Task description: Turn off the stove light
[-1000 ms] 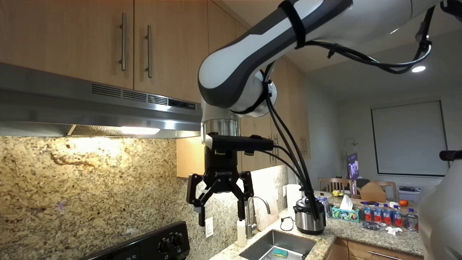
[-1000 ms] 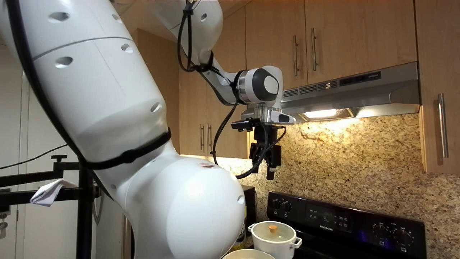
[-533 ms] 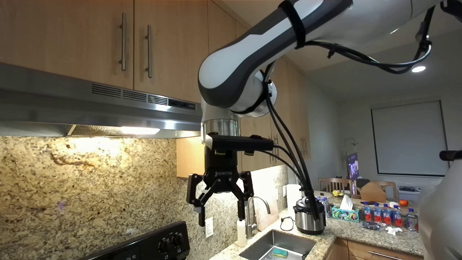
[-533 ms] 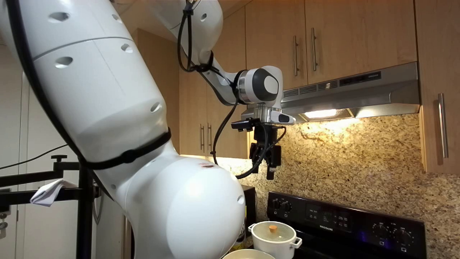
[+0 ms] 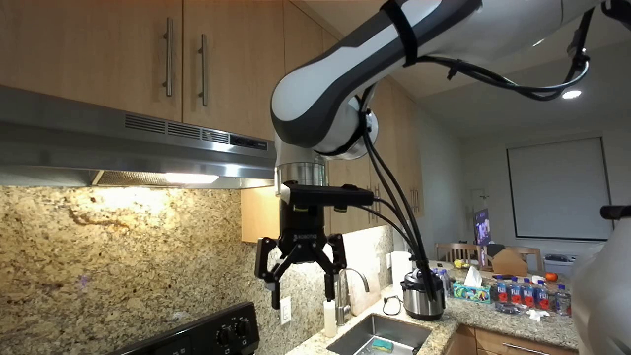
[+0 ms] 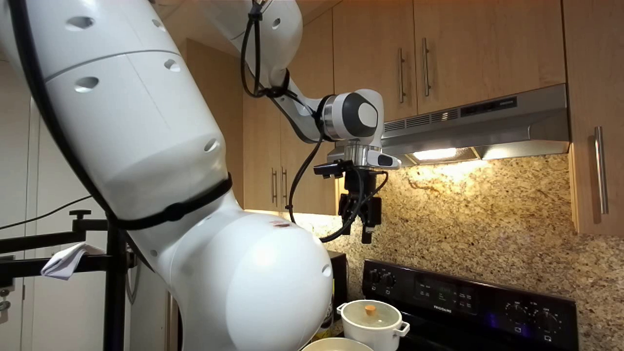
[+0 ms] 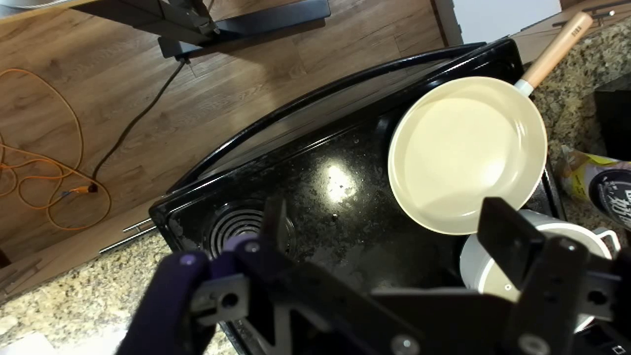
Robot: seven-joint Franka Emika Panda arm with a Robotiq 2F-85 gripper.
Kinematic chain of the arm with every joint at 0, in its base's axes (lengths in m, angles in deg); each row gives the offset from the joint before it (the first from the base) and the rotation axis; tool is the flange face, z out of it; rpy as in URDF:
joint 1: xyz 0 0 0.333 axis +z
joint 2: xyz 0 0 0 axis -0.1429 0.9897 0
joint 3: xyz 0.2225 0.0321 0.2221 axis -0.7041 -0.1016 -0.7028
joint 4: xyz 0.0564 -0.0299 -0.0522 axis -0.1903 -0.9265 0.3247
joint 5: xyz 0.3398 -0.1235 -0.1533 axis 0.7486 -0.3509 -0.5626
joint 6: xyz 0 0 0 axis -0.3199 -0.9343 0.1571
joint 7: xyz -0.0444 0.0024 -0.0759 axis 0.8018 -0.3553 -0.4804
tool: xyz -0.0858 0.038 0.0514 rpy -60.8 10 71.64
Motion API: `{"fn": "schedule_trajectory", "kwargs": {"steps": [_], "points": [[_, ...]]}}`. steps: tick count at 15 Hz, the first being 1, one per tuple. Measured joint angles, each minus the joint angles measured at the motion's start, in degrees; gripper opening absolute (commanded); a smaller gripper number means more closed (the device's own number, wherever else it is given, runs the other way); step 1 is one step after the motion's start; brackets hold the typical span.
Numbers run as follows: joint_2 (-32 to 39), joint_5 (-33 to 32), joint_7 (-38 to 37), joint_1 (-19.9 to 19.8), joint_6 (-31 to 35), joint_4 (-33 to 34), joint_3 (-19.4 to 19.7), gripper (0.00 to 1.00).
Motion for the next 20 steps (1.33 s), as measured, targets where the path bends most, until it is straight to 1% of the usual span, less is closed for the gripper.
{"fn": "schedule_trajectory", "kwargs": {"steps": [7,8,11,14,17,20], "points": [[0.0,-0.01,0.16,0.0,0.15,0.0,0.0,1.0],[0.03,-0.01,0.05,0.27,0.08,0.99,-0.33,1.0],[0.12,-0.15,-0.65,2.1,-0.5,10.07,-2.73,1.0],[1.0,-1.99,-2.49,2.5,-1.36,20.27,-6.05,1.0],[3.94,-7.38,-8.76,1.95,-4.47,31.79,-9.58,1.0],[7.93,-16.64,-15.24,0.8,-5.06,42.88,-13.27,1.0]]}}
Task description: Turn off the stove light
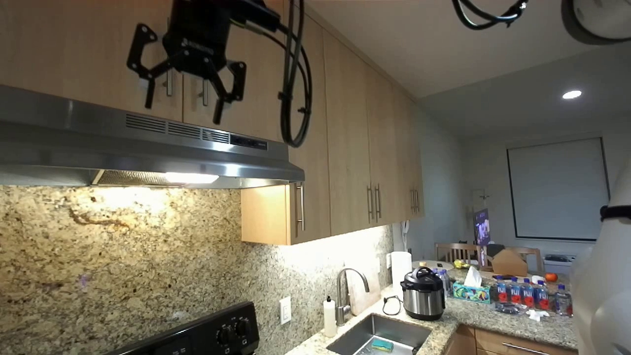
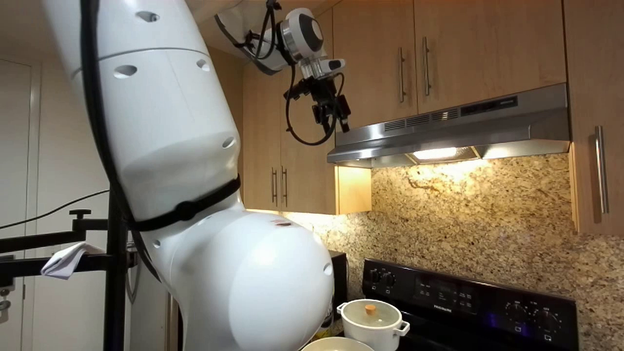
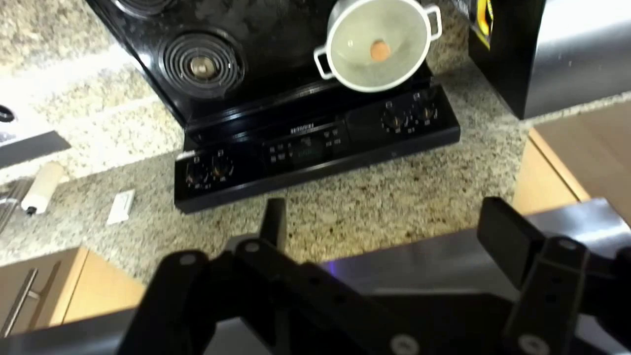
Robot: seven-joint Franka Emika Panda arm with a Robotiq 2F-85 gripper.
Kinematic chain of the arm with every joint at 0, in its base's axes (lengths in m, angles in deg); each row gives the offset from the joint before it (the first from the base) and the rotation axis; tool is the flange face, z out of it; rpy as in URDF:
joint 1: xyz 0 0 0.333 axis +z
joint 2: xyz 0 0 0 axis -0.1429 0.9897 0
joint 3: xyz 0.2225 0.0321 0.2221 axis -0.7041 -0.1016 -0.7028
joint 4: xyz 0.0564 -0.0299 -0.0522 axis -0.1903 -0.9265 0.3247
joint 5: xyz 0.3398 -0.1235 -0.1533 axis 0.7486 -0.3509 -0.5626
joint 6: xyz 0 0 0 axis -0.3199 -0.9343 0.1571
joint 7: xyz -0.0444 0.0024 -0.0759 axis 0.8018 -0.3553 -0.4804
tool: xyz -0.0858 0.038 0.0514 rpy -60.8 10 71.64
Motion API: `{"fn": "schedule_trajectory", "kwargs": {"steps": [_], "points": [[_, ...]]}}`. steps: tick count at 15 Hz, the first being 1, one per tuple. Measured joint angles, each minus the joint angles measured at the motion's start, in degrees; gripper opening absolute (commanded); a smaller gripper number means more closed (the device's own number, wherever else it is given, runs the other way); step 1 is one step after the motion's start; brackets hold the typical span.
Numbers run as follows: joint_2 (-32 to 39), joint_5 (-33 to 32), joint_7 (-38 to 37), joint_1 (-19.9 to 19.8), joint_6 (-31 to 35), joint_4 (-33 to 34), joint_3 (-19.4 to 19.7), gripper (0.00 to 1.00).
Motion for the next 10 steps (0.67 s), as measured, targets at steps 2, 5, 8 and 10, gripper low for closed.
{"fn": "schedule_trajectory", "kwargs": {"steps": [2,5,8,10], "points": [[3.24,-7.62,-4.13,-0.75,-0.48,7.02,-2.71,1.0],[4.57,-8.38,-4.65,0.26,-0.68,8.51,-2.44,1.0],[4.58,-8.38,-4.65,0.5,-0.68,8.23,-2.05,1.0],[4.57,-8.38,-4.65,0.53,-0.68,8.2,-2.05,1.0]]}}
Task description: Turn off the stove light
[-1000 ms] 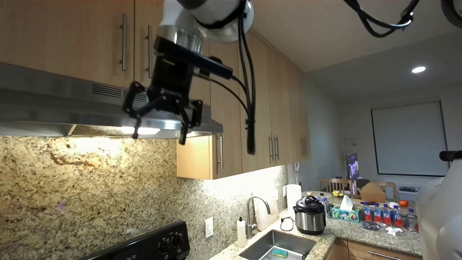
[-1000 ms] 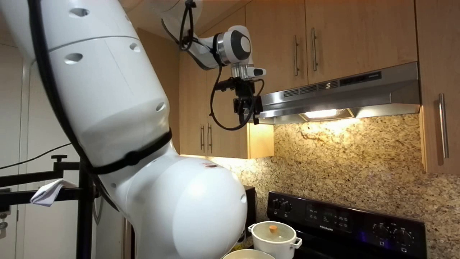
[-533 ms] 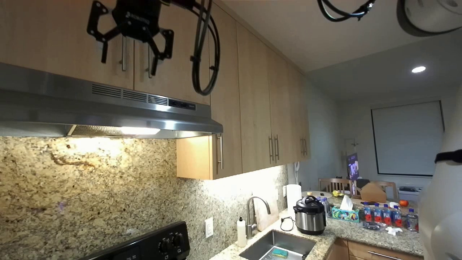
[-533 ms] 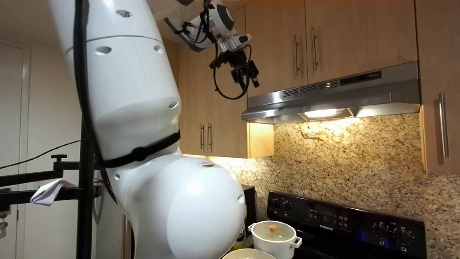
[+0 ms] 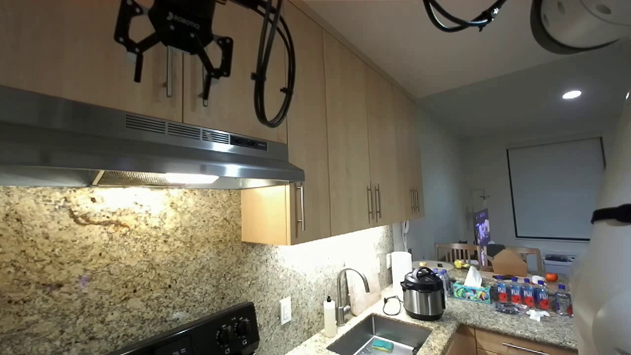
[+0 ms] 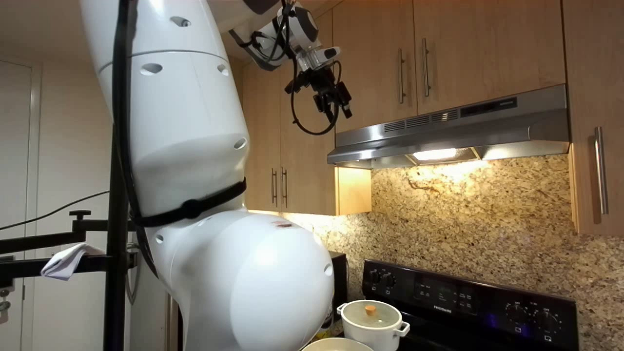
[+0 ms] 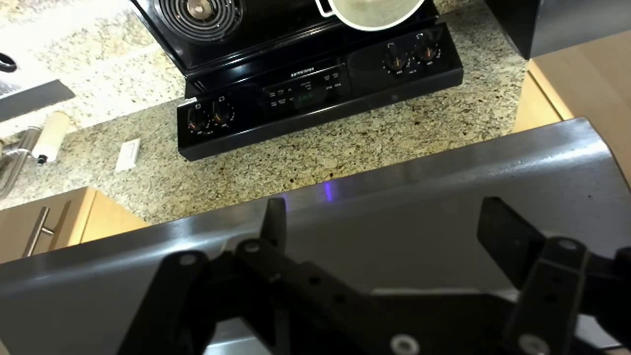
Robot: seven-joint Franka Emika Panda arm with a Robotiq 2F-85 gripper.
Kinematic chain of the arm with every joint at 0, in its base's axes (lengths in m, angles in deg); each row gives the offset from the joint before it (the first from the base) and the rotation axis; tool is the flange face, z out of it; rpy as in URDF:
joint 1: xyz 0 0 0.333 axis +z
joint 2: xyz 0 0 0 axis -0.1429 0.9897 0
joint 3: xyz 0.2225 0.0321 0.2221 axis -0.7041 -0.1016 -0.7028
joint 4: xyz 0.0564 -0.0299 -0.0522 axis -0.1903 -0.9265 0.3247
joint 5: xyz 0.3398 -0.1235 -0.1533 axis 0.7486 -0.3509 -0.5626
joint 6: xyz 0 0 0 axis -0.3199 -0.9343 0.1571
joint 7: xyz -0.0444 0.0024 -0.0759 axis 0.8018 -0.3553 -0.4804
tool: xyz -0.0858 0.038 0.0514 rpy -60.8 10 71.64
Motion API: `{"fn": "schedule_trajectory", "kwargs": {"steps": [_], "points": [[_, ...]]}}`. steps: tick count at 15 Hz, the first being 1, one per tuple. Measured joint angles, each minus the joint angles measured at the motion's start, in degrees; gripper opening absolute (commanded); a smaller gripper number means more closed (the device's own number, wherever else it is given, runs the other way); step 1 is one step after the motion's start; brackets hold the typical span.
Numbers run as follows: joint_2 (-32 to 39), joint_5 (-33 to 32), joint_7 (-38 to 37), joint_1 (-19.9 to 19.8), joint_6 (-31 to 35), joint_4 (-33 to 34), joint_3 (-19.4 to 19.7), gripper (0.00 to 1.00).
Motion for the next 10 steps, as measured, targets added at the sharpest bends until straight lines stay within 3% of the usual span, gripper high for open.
{"fn": "schedule_trajectory", "kwargs": {"steps": [4,10], "points": [[0.07,-1.12,-0.72,0.07,0.06,-0.05,0.82,1.0],[-0.47,-5.28,-0.72,-0.41,1.89,-1.74,8.16,1.0]]}}
